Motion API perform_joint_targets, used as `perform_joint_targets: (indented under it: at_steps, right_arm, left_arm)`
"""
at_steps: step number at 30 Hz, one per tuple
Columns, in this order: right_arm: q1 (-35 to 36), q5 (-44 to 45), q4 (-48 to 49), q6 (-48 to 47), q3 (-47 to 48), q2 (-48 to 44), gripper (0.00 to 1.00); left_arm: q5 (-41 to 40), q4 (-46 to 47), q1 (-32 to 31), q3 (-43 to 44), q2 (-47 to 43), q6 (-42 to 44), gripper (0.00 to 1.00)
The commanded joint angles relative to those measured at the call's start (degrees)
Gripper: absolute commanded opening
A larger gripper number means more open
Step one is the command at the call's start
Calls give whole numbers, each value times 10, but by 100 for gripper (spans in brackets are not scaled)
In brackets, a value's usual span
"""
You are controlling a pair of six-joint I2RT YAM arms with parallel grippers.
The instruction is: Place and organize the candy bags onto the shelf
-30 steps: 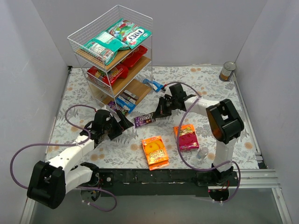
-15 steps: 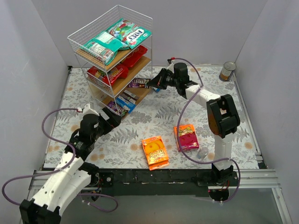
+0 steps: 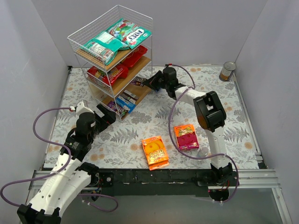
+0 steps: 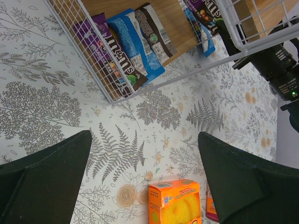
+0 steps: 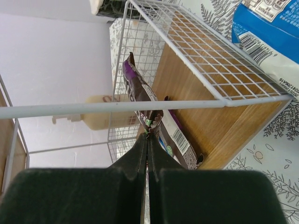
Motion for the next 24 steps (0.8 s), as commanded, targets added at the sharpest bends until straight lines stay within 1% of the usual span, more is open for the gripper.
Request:
perform_joint_targets:
  at_steps: [1, 7, 11, 24]
  right_arm:
    - [6, 54, 15, 16, 16, 9, 1]
    - [8, 53, 9, 36, 8, 36, 1]
    - [11, 46, -13, 31, 27, 55, 1]
    - [34, 38, -10, 72, 0, 71, 1]
  left_arm:
    - [-10, -10, -1, 5, 0, 4, 98]
    - [-13, -14, -1, 7, 0, 4, 98]
    - [-13, -15, -1, 7, 0, 4, 98]
    - [-18, -19, -1, 4, 0, 3, 98]
